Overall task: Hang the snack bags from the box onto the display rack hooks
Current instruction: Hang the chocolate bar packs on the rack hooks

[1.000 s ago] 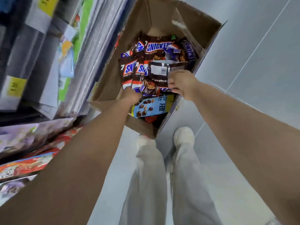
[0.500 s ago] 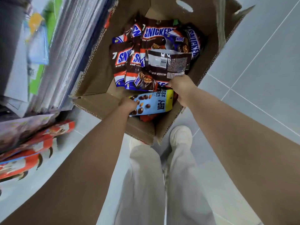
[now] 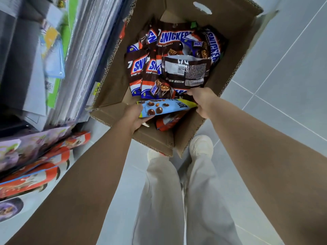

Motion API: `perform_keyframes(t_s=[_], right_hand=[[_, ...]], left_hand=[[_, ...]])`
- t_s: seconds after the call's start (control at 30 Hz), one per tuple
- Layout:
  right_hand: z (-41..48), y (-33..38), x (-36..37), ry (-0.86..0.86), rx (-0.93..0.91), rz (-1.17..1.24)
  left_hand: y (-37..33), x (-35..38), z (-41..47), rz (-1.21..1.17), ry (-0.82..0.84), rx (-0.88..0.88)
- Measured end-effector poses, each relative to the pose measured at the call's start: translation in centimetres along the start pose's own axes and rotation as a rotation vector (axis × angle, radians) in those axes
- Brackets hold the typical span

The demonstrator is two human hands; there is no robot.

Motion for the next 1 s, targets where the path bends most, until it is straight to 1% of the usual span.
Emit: perform_keyframes(t_s=[0.1,0.13,0.2,0.27,0.3,0.33,0.4,0.47,0.5,0.57,0.63,0.67,0.73,0.8,0.87,1.0], right_hand=[[-0.9,0.1,0.2,-0.042,0.053,0.065],[-1.1,0.2,0.5,-0.058,0.044,0.069],[-1.3,0.3,1.1,-0.086,0.005,0.023],[-1.6,0.5,1.9,-0.080,-0.039,0.001],[-2.0,0.6,2.4,-0.056,-0.051,0.043],[-2.4,0.7,2.8,-0.025,-0.049,0.123],[-3.0,1.3,3.0,0.009,-0.058,0.285],[-2.9,1.7,2.1,-0.063,-0.096,0.347],[-2.4,1.9,1.4,-0.100,-0.141,0.350],[-1.6,2.7,0.3,-0.160,-0.202,0.309],[-0.9,3.8,-0.5,-0.205,-0.244,0.208],[-0.5,4.4,-0.8,-0.244,-0.283,0.123],[0.2,5.4,-1.3,-0.309,-0.354,-0.047],[1.0,5.7,-1.4,-0.295,-0.382,-0.123],[1.8,5.6,-1.4,-0.279,-0.384,-0.113],[2.5,5.8,-1.2,-0.274,-0.399,-0.022]], left_hand=[[-0.4,0.1,-1.4,-0.052,0.084,0.002],[-0.8,-0.3,-1.8,-0.081,0.079,0.020],[-1.3,-0.4,-2.8,-0.167,0.122,0.049],[-1.6,-0.5,-3.4,-0.227,0.177,0.079],[-1.7,-0.5,-3.9,-0.234,0.228,0.107],[-1.8,-0.3,-4.6,-0.238,0.292,0.133],[-1.6,0.0,-5.2,-0.232,0.372,0.170],[-1.3,0.1,-5.0,-0.207,0.427,0.178],[-1.2,0.2,-4.6,-0.124,0.450,0.190],[-1.5,0.4,-3.9,0.154,0.389,0.217],[-2.1,0.5,-2.8,0.412,0.261,0.226],[-2.7,0.7,-2.4,0.498,0.193,0.229],[-4.0,0.9,-0.8,0.591,0.058,0.288],[-5.4,0.9,0.6,0.648,-0.048,0.362],[-6.7,1.1,1.7,0.699,-0.111,0.391],[-9.0,1.0,2.9,0.740,-0.208,0.390]])
Point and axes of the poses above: each hand's wrist, its own z-axis towards the middle knuckle, its own x-axis out of the palm, y = z × x, the point moved 5 cm from there along z, towards the middle knuckle, and after that the axes turned 7 degrees about z, right-handed, at the moved point
